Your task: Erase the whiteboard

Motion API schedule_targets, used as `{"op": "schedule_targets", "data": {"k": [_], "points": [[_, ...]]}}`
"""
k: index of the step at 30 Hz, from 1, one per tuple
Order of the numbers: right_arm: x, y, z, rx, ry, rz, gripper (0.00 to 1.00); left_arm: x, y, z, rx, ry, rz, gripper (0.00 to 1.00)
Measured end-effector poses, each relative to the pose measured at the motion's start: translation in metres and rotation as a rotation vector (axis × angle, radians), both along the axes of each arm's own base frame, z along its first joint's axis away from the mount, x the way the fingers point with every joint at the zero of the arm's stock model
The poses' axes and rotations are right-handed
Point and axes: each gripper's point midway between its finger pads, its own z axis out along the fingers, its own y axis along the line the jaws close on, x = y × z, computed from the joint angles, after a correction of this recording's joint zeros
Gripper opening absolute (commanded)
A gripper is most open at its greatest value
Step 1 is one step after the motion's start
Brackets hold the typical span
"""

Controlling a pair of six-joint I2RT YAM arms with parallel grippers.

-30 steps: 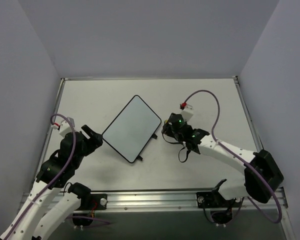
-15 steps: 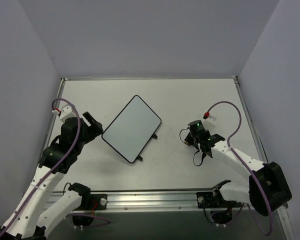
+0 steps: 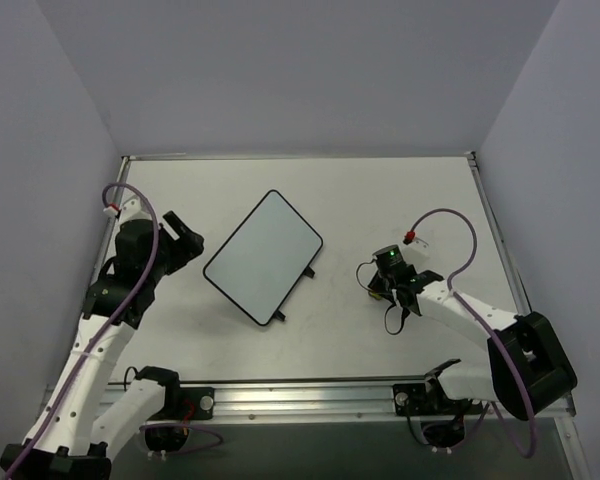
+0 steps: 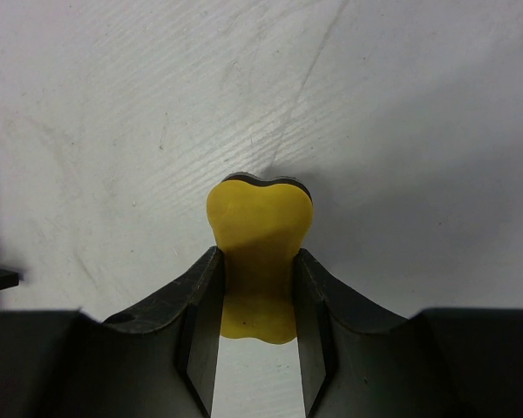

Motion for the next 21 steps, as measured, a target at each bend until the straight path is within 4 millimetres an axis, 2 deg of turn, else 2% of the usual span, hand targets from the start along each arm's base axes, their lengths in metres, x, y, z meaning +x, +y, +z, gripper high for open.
{"op": "schedule_targets", "data": {"k": [5,12,16,21], "points": [[0.002,0.002,-0.007,-0.001,0.011,0.003,0.09,0.02,-0.019,-0.021,-0.023,0.038,-0.072,0.78],[0.012,0.011,-0.011,0.014,0.017,0.017,0.06,0.072,-0.044,-0.088,-0.006,0.235,-0.157,0.74],[0.026,0.021,-0.006,0.03,0.006,0.036,0.05,0.102,-0.046,-0.081,-0.038,0.188,-0.195,0.74],[0.046,0.032,0.007,0.037,-0.022,0.065,0.05,0.125,-0.027,-0.062,-0.102,0.087,-0.192,0.75]]}}
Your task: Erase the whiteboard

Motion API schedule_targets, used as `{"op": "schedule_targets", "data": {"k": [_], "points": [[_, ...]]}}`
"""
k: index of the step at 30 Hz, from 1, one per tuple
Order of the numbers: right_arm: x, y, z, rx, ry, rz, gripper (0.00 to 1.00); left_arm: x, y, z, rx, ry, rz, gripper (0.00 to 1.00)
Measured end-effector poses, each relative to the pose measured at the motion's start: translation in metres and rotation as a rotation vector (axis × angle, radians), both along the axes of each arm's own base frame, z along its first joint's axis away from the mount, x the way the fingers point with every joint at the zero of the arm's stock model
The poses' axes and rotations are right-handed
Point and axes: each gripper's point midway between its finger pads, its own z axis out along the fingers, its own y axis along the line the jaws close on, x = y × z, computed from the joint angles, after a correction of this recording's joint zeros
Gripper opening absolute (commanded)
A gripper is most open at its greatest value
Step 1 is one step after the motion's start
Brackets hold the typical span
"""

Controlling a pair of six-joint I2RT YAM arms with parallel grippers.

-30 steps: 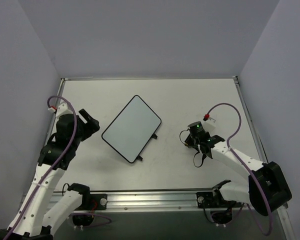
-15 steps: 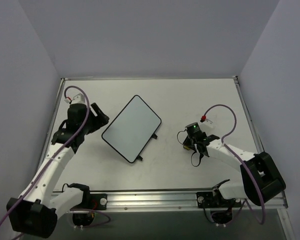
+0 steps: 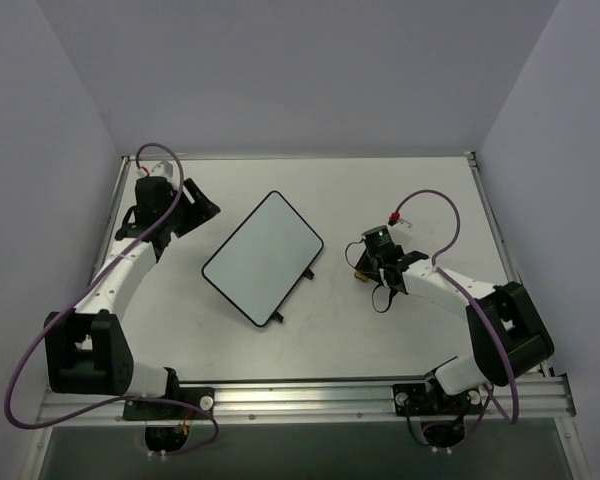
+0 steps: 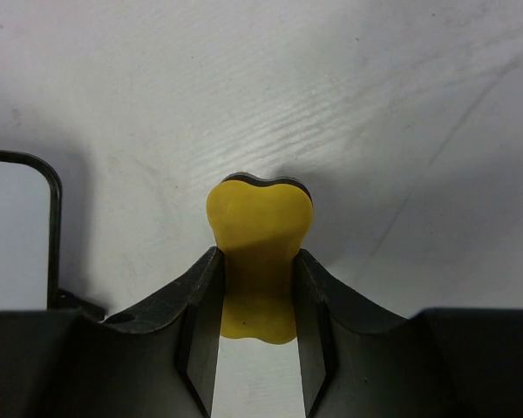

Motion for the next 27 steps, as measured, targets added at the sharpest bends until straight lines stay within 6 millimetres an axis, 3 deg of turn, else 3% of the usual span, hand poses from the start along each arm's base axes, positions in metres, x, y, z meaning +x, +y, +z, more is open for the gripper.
{"op": "schedule_targets", "data": {"k": [3,6,18,24,27], "points": [[0.009,0.005,0.005,0.005,-0.014,0.012,0.04,0.005,-0.004,0.01,-0.032,-0.044,-0.036,0.75],[0.015,0.01,0.006,0.011,-0.015,0.024,0.03,0.009,-0.02,0.014,-0.069,-0.063,-0.115,0.75],[0.032,0.037,0.003,0.035,-0.008,0.087,0.02,0.046,-0.076,-0.002,-0.064,-0.052,-0.365,0.72],[0.04,0.049,0.013,0.049,-0.033,0.109,0.02,0.046,-0.107,-0.014,-0.042,-0.034,-0.477,0.67],[0.044,0.054,0.019,0.055,-0.045,0.119,0.02,0.039,-0.119,-0.02,-0.038,-0.016,-0.517,0.57]]}}
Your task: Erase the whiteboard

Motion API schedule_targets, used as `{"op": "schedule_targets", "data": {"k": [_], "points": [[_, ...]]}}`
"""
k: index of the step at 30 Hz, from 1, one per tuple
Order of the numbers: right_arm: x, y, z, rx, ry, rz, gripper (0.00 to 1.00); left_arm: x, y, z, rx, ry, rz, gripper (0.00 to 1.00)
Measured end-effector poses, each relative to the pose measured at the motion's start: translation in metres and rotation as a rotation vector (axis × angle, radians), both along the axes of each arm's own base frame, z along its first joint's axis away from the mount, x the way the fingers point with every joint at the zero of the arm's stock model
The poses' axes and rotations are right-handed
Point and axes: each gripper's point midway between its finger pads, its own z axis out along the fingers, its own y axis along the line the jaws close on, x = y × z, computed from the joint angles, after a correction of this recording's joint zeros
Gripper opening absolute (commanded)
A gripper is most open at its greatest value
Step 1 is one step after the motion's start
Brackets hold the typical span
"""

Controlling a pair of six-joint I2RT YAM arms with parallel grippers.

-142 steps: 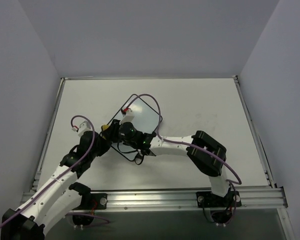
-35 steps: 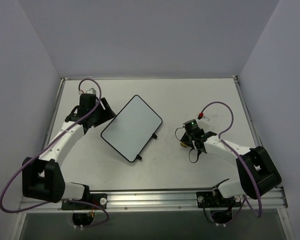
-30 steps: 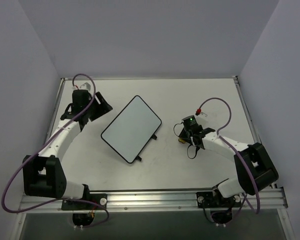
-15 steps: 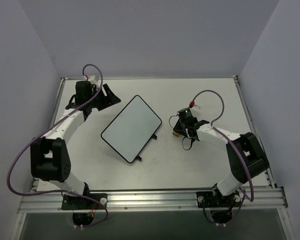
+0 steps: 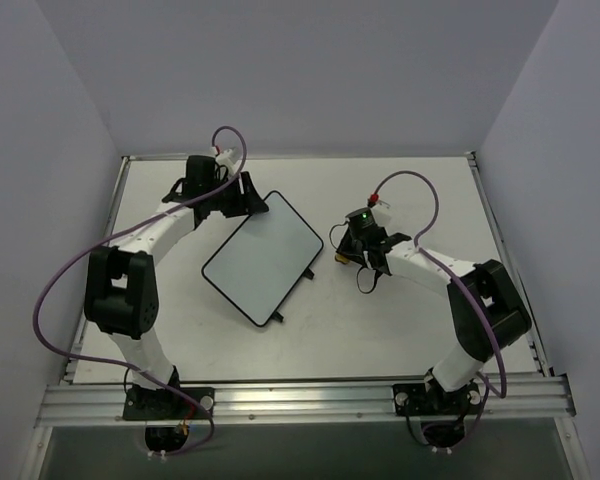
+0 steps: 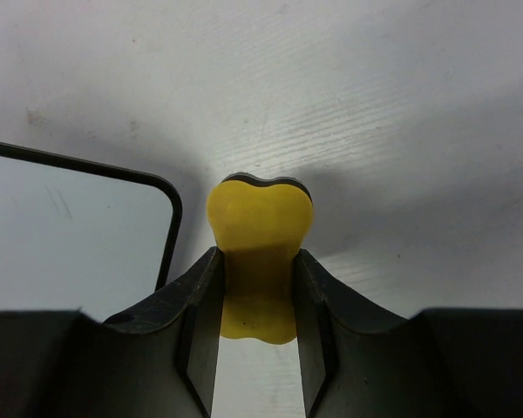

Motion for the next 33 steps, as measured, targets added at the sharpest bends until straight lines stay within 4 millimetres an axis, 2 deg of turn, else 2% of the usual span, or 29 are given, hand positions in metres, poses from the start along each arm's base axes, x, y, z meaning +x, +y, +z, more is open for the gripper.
{"op": "schedule_targets", "data": {"k": [4,5,7,8,10,17,26,29,33], "points": [[0.009,0.012,0.005,0.005,-0.013,0.02,0.01,-0.006,-0.012,-0.006,0.008,0.007,-0.036,0.34],[0.011,0.016,0.006,0.007,-0.014,0.028,0.01,-0.007,-0.014,-0.006,0.01,0.007,-0.043,0.23],[0.014,0.023,0.006,0.013,-0.016,0.047,0.01,-0.008,-0.018,-0.006,0.005,0.0,-0.056,0.17],[0.016,0.026,0.004,0.018,-0.014,0.056,0.01,-0.008,-0.019,-0.005,0.001,-0.002,-0.055,0.09],[0.018,0.033,0.003,0.028,-0.01,0.073,0.0,-0.008,-0.023,-0.001,-0.029,0.009,-0.051,0.03],[0.037,0.063,0.004,0.107,-0.02,0.137,0.0,-0.011,-0.031,0.005,-0.061,0.004,-0.074,0.02],[0.055,0.105,0.04,0.258,-0.109,0.222,0.0,-0.011,-0.031,0.004,-0.066,-0.017,-0.074,0.02],[0.069,0.122,0.056,0.322,-0.149,0.242,0.0,-0.012,-0.03,0.004,-0.067,-0.024,-0.07,0.02],[0.082,0.139,0.055,0.385,-0.152,0.246,0.0,-0.01,-0.025,0.001,-0.046,-0.028,-0.031,0.02]]}}
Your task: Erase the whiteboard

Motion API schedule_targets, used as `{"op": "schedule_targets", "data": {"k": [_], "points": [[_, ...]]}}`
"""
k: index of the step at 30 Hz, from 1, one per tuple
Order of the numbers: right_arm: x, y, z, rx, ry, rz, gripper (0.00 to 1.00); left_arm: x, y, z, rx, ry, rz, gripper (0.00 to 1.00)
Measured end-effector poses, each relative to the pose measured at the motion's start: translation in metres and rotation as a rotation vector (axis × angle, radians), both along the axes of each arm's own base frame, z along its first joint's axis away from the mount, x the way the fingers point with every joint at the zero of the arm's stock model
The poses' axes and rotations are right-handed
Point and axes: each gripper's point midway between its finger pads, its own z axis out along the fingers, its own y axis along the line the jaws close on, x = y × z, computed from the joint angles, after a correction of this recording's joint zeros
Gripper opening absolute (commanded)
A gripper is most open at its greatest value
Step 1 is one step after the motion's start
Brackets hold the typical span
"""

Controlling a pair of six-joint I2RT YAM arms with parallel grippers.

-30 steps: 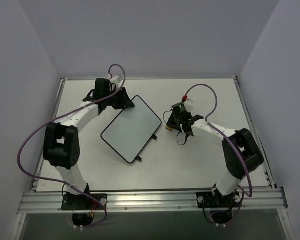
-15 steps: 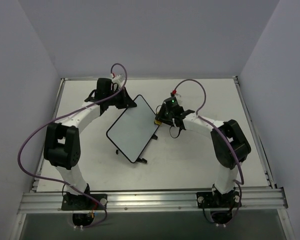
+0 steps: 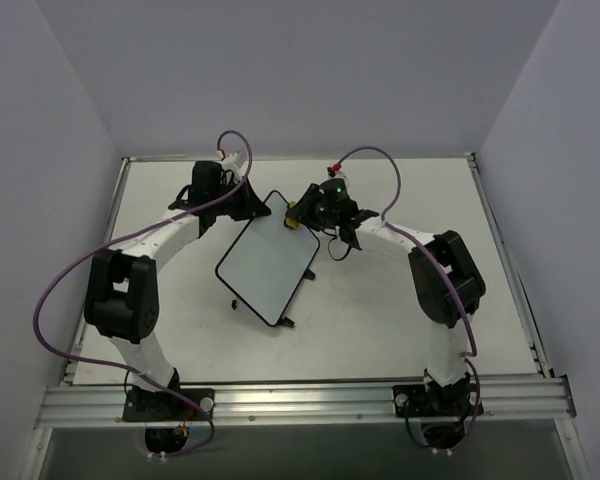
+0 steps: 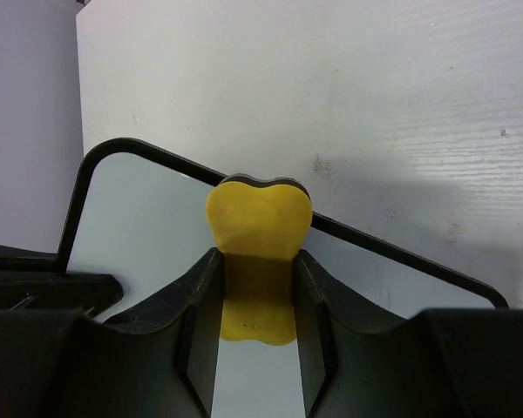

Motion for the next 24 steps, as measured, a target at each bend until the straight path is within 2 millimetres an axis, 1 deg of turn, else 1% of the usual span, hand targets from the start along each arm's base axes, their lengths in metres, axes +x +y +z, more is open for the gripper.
{"op": "schedule_targets", "data": {"k": [4,7,10,14,17,21,24], "points": [[0.006,0.001,-0.01,0.038,0.026,-0.016,0.0,0.003,0.004,-0.005,0.01,0.006,0.037,0.02],[0.007,-0.004,-0.016,0.047,0.03,-0.034,0.0,0.003,0.005,-0.004,0.01,0.006,0.047,0.02],[0.003,-0.017,-0.03,0.032,0.04,-0.061,0.0,0.002,0.005,-0.004,0.013,0.004,0.051,0.02],[-0.013,-0.041,-0.055,-0.024,0.081,-0.107,0.0,0.002,0.005,-0.003,0.013,0.001,0.05,0.02],[-0.023,-0.055,-0.068,-0.064,0.101,-0.131,0.0,0.002,0.003,-0.001,0.011,-0.004,0.046,0.02],[-0.03,-0.064,-0.075,-0.104,0.109,-0.143,0.0,0.001,-0.001,0.002,0.009,-0.017,0.037,0.02],[-0.028,-0.065,-0.072,-0.125,0.11,-0.139,0.0,0.0,-0.003,0.004,0.013,-0.029,0.03,0.02]]}}
